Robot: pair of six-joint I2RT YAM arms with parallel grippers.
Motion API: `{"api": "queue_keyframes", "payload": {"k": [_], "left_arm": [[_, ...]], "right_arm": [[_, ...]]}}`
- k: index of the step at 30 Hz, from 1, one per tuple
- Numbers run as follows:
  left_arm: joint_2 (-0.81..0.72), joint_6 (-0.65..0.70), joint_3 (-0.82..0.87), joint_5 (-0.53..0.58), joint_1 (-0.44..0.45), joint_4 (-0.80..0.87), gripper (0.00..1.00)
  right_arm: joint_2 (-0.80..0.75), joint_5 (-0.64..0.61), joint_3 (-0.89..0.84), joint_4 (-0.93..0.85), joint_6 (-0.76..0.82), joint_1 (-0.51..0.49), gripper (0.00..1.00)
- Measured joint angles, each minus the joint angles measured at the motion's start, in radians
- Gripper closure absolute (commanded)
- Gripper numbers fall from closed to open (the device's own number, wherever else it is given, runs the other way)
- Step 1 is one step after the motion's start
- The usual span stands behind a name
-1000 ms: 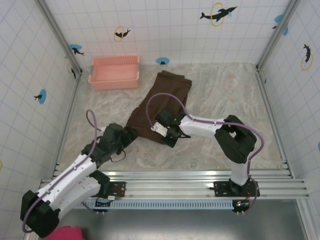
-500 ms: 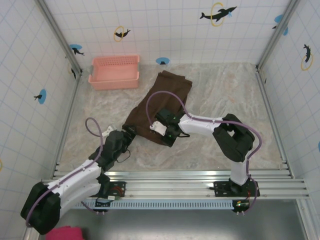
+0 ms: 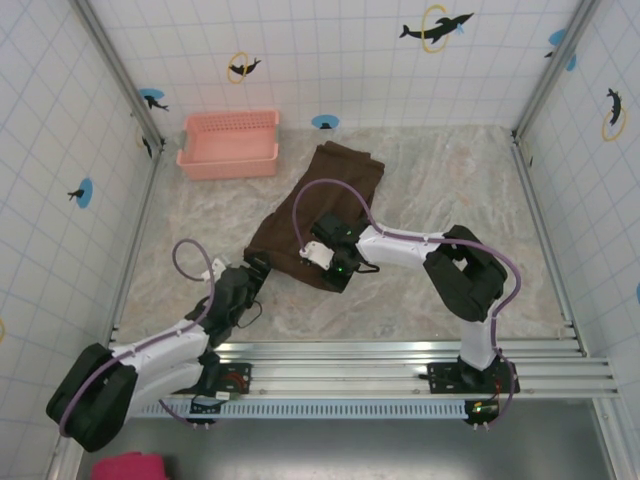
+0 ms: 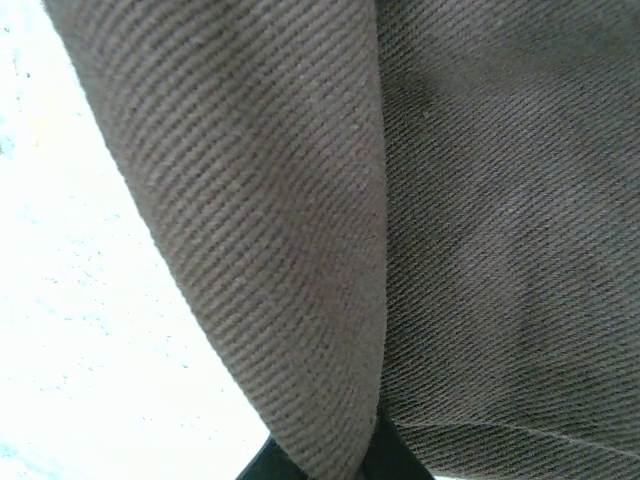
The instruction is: Roll up the long pants
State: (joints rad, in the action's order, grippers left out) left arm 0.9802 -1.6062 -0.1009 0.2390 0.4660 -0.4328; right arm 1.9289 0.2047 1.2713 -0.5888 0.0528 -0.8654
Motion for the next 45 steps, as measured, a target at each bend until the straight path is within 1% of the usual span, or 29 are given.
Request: {"api": "queue_keyframes", "payload": {"k": [4,7,9,11,12,15,18,19,20,21,23,25,28,32,33,34,35,38,39,40,41,42,45], "left_arm": [[0.121,-0.001,0.013,0.01,0.0,-0.128,0.03],[0.254,-0.008,0.013,0.011,0.0,-0.3,0.03],[0.369,-0.017,0.009,0.011,0.0,-0.447,0.03],[0.481,-0.023,-0.003,0.01,0.0,-0.582,0.05],[0.539,-0.027,-0.011,0.01,0.0,-0.649,0.1],[0.695,-0.051,-0.023,0.006,0.0,-0.814,0.37],[0.777,-0.068,-0.01,0.006,0.0,-0.9,0.57],[0.784,-0.069,-0.005,0.003,-0.001,-0.901,0.66],[0.787,-0.076,-0.002,-0.001,-0.002,-0.898,0.86],[0.787,-0.076,-0.002,-0.015,-0.008,-0.879,1.0],[0.763,-0.077,-0.005,-0.037,-0.012,-0.857,1.0],[0.727,-0.074,-0.018,-0.056,-0.021,-0.785,1.0],[0.633,-0.053,-0.082,-0.108,-0.05,-0.565,1.0],[0.474,0.022,-0.274,-0.176,-0.083,-0.098,1.0],[0.452,0.045,-0.331,-0.196,-0.089,0.008,1.0],[0.443,0.062,-0.372,-0.213,-0.093,0.079,1.0],[0.44,0.077,-0.415,-0.232,-0.098,0.158,1.0],[0.47,0.109,-0.497,-0.281,-0.108,0.341,1.0],[0.494,0.116,-0.517,-0.295,-0.108,0.397,1.0],[0.512,0.118,-0.527,-0.305,-0.109,0.434,1.0],[0.531,0.119,-0.538,-0.314,-0.111,0.475,1.0],[0.547,0.121,-0.554,-0.321,-0.112,0.51,1.0],[0.586,0.15,-0.652,-0.333,-0.114,0.643,1.0]], "right_arm": [[0.003,0.003,0.004,-0.004,0.001,0.001,1.0],[0.005,0.003,0.008,-0.008,0.002,0.001,1.0],[0.007,0.005,0.01,-0.011,0.004,0.003,1.0],[0.008,0.006,0.011,-0.012,0.004,0.006,1.0],[0.008,0.008,0.011,-0.012,0.004,0.007,1.0],[0.008,0.011,0.011,-0.013,0.004,0.011,1.0],[0.008,0.017,0.011,-0.013,0.005,0.016,1.0],[0.008,0.02,0.011,-0.013,0.004,0.018,1.0],[0.008,0.024,0.011,-0.013,0.005,0.02,1.0],[0.008,0.026,0.011,-0.013,0.005,0.021,1.0],[0.009,0.028,0.011,-0.012,0.007,0.023,1.0],[0.01,0.033,0.011,-0.012,0.008,0.026,1.0],[0.01,0.038,0.011,-0.013,0.01,0.029,1.0],[0.01,0.035,0.011,-0.013,0.019,0.039,1.0],[0.009,0.031,0.011,-0.014,0.021,0.041,1.0],[0.007,0.027,0.011,-0.014,0.023,0.043,1.0],[0.003,0.02,0.009,-0.014,0.025,0.045,0.95],[-0.021,-0.013,-0.009,-0.023,0.029,0.047,0.68],[-0.038,-0.029,-0.019,-0.034,0.029,0.048,0.62],[-0.055,-0.042,-0.029,-0.044,0.033,0.051,0.52],[-0.079,-0.061,-0.037,-0.061,0.029,0.053,0.51],[-0.108,-0.08,-0.042,-0.073,0.027,0.058,0.47],[-0.206,-0.132,-0.047,-0.103,0.022,0.064,0.43]]}}
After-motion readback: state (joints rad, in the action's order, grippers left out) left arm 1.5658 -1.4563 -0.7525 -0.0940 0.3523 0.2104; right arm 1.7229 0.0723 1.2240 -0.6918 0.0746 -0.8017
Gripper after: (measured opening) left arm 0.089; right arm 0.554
